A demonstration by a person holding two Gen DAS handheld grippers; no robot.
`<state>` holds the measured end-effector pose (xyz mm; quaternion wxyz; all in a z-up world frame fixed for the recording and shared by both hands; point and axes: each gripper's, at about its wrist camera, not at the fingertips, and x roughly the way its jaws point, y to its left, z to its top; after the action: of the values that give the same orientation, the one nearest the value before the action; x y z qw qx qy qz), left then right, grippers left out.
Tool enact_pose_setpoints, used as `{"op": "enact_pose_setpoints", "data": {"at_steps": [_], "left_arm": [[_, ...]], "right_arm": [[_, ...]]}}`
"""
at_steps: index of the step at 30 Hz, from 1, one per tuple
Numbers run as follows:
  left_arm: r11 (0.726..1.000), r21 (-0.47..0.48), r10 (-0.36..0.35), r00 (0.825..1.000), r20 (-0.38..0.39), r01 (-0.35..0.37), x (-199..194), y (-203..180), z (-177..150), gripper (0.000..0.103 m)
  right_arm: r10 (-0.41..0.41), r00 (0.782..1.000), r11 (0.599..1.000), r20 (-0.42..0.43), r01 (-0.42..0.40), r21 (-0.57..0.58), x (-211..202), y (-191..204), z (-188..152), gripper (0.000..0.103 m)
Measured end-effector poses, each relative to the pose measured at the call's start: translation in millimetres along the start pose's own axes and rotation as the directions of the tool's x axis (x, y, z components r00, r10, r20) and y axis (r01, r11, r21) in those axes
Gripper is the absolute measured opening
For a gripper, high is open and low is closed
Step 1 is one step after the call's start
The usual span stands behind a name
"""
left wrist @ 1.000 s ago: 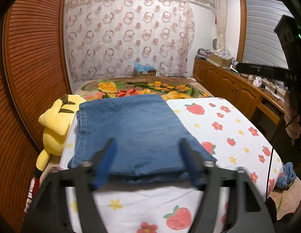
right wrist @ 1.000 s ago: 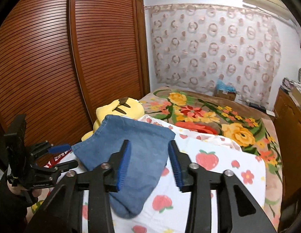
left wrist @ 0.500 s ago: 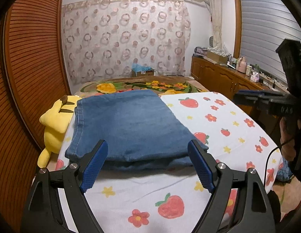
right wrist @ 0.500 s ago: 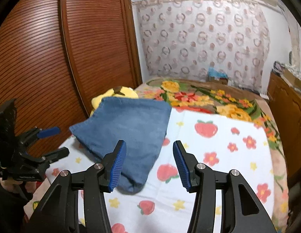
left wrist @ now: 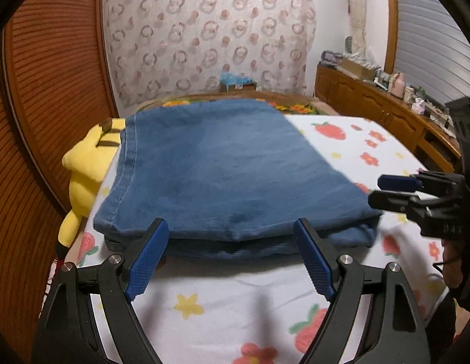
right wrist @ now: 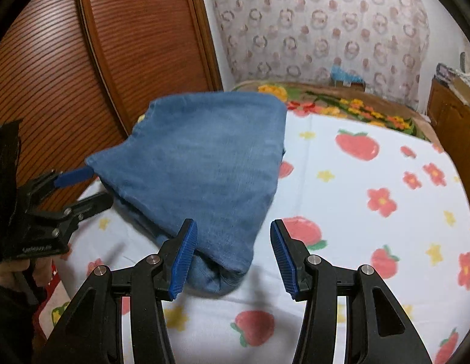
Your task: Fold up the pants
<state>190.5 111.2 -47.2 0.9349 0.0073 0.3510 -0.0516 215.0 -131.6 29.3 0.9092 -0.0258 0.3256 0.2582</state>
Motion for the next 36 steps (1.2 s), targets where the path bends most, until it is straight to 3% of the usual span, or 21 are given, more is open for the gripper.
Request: {"op": "enact_pose_setpoints", "data": {"at_steps": [6, 14, 23, 30, 36], "left_arm": [[0.999, 0.008, 0.04, 0.996, -0.075, -0.039, 24.6, 7.0, -7.6, 0.085], [0.997, 0.019, 0.073, 0.988, -0.138, -0.071, 41.4, 7.2, -23.0, 0.085], [0.999, -0.016, 0.041, 0.994, -0.098, -0.043, 26.9, 13.5, -25.3, 0.085], [0.999, -0.039, -0.006, 1.0, -0.017, 0.006, -1.3, 11.0, -16.4, 0.085], [0.999, -0.03, 0.02, 1.0, -0.003, -0.02, 9.3, 7.9, -4.9, 0.085]], "right_arm": [[0.003, 0.998, 1.0, -0.056, -0.002, 0.004, 20.0, -7.5, 12.5, 0.052], [0.008, 0.998, 1.0, -0.066, -0.006, 0.019, 24.4, -19.2, 19.6, 0.052], [0.007, 0.996, 1.0, -0.085, -0.006, 0.014, 31.3, -17.6, 8.4, 0.052], [-0.004, 0.997, 1.0, -0.071, 0.004, -0.004, 31.2, -12.3, -0.5, 0.052], [-0.018, 0.998, 1.0, -0.06, 0.017, -0.013, 29.2, -5.3, -9.4, 0.052]]}}
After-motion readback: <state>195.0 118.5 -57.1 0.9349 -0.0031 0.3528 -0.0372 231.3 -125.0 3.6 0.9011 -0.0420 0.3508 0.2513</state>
